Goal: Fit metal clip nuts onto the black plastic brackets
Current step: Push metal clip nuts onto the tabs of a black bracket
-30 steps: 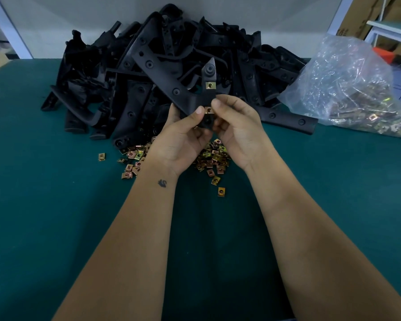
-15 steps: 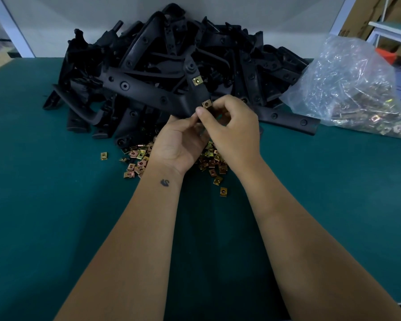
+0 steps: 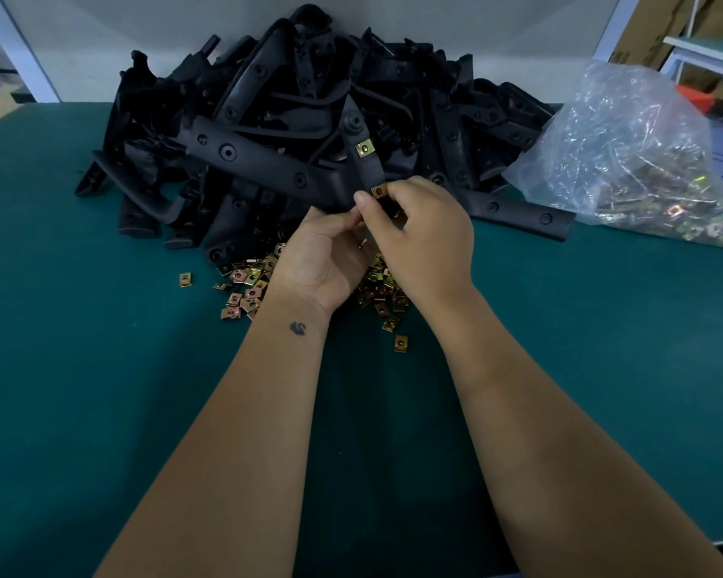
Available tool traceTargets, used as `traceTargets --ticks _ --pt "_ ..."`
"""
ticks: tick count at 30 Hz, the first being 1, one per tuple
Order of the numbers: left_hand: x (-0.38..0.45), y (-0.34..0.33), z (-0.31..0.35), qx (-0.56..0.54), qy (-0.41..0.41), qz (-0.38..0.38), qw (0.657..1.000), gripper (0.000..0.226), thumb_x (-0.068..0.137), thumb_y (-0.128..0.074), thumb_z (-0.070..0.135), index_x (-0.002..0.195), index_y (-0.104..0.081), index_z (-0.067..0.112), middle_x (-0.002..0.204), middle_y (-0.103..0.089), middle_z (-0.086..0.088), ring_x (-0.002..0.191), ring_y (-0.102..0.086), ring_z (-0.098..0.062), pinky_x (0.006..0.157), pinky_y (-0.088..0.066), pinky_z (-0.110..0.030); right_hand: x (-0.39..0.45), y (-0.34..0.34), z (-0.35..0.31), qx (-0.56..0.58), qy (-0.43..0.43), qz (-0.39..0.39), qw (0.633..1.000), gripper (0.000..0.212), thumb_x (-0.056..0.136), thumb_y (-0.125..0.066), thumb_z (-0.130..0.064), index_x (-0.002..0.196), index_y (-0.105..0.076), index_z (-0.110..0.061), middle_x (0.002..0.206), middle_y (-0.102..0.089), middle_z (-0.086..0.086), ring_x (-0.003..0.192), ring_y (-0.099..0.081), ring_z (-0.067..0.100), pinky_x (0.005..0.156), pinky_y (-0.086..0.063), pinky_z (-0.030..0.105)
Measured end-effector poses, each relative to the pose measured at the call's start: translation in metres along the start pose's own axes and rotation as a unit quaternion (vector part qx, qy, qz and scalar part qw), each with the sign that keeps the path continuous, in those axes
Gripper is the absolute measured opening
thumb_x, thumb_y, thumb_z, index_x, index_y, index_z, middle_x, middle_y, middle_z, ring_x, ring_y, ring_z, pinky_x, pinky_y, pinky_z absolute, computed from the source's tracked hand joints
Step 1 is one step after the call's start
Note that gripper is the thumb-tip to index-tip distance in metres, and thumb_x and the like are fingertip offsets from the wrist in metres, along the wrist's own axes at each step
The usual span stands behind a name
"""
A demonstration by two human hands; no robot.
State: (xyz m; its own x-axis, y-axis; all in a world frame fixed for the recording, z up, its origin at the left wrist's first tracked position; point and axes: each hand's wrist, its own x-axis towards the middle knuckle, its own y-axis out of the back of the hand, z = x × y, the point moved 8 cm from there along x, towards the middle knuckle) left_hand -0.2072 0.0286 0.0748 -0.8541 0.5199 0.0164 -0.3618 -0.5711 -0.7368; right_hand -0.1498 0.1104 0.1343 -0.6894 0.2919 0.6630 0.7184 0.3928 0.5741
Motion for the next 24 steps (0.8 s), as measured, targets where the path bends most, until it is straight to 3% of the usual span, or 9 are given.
traceTargets --ticks 2,7,10,12,13,15,18,24 --pt "0.001 0.002 0.000 0.000 0.001 0.006 1.000 0.032 0.097 -0.040 -0.007 0.110 -0.061 0.013 0.104 -0.069 -0.007 0.099 -0.061 -0.021 0.095 -0.049 -0.037 0.000 0.000 -0.001 -0.003 0.000 -0.001 1.000 0.034 0.095 -0.058 -0.044 0.088 -0.075 -0.016 0.080 -0.064 -0.004 0.076 -0.055 0.010 0.060 -0.035 0.022" --pt "0.003 0.008 -0.006 -0.002 0.042 0.030 0.999 0.035 0.097 -0.041 0.003 0.129 -0.054 -0.005 0.122 -0.060 -0.020 0.116 -0.057 -0.032 0.114 -0.038 -0.046 -0.002 -0.003 0.000 0.041 -0.021 -0.001 0.999 0.031 0.092 -0.062 -0.040 0.084 -0.067 -0.011 0.083 -0.062 -0.004 0.078 -0.056 0.012 0.065 -0.044 0.029" --pt "0.003 0.011 -0.004 -0.031 0.040 0.043 0.998 0.034 0.103 -0.044 0.024 0.121 -0.062 0.003 0.121 -0.066 -0.016 0.115 -0.063 -0.030 0.108 -0.046 -0.045 -0.003 -0.004 -0.001 0.051 -0.029 -0.004 0.998 0.028 0.088 -0.064 -0.043 0.080 -0.057 -0.017 0.082 -0.055 -0.010 0.078 -0.052 0.010 0.063 -0.040 0.027" --pt "0.003 0.011 -0.002 -0.025 0.033 0.039 0.998 0.035 0.103 -0.046 0.032 0.110 -0.070 0.008 0.112 -0.072 -0.012 0.107 -0.068 -0.026 0.099 -0.053 -0.041 -0.003 -0.003 0.000 0.055 -0.037 -0.004 0.998 0.030 0.085 -0.065 -0.049 0.088 -0.060 -0.020 0.087 -0.055 -0.013 0.082 -0.052 0.006 0.065 -0.038 0.022" --pt "0.003 0.012 -0.002 -0.017 0.032 0.043 0.998 0.034 0.103 -0.047 0.032 0.107 -0.071 0.008 0.105 -0.074 -0.010 0.104 -0.068 -0.025 0.098 -0.053 -0.040 -0.003 -0.002 0.000 0.061 -0.041 -0.001 0.997 0.034 0.084 -0.065 -0.052 0.095 -0.062 -0.020 0.091 -0.056 -0.013 0.084 -0.052 0.004 0.066 -0.039 0.019" --pt "0.002 0.013 -0.003 -0.002 0.037 0.061 0.997 0.034 0.103 -0.050 0.027 0.121 -0.064 0.002 0.096 -0.071 -0.009 0.103 -0.061 -0.025 0.102 -0.046 -0.040 -0.003 0.001 0.000 0.075 -0.041 0.014 0.996 0.038 0.084 -0.064 -0.054 0.102 -0.063 -0.020 0.094 -0.057 -0.014 0.087 -0.053 0.002 0.069 -0.041 0.016" --pt "0.002 0.014 -0.001 0.020 0.028 0.071 0.997 0.042 0.102 -0.050 0.018 0.140 -0.048 0.001 0.100 -0.068 -0.010 0.094 -0.064 -0.022 0.098 -0.049 -0.040 -0.002 0.006 0.001 0.088 -0.045 0.035 0.994 0.037 0.086 -0.064 -0.052 0.102 -0.064 -0.018 0.096 -0.060 -0.011 0.088 -0.057 0.004 0.073 -0.048 0.023" --pt "0.005 0.010 -0.001 0.057 0.009 0.036 0.998 0.020 0.102 -0.050 0.013 0.119 -0.061 0.012 0.105 -0.073 -0.005 0.099 -0.069 -0.021 0.089 -0.056 -0.040 -0.003 0.009 0.001 0.073 -0.049 0.060 0.994 0.029 0.090 -0.064 -0.040 0.092 -0.067 -0.011 0.086 -0.063 -0.003 0.077 -0.058 0.012 0.067 -0.049 0.033"
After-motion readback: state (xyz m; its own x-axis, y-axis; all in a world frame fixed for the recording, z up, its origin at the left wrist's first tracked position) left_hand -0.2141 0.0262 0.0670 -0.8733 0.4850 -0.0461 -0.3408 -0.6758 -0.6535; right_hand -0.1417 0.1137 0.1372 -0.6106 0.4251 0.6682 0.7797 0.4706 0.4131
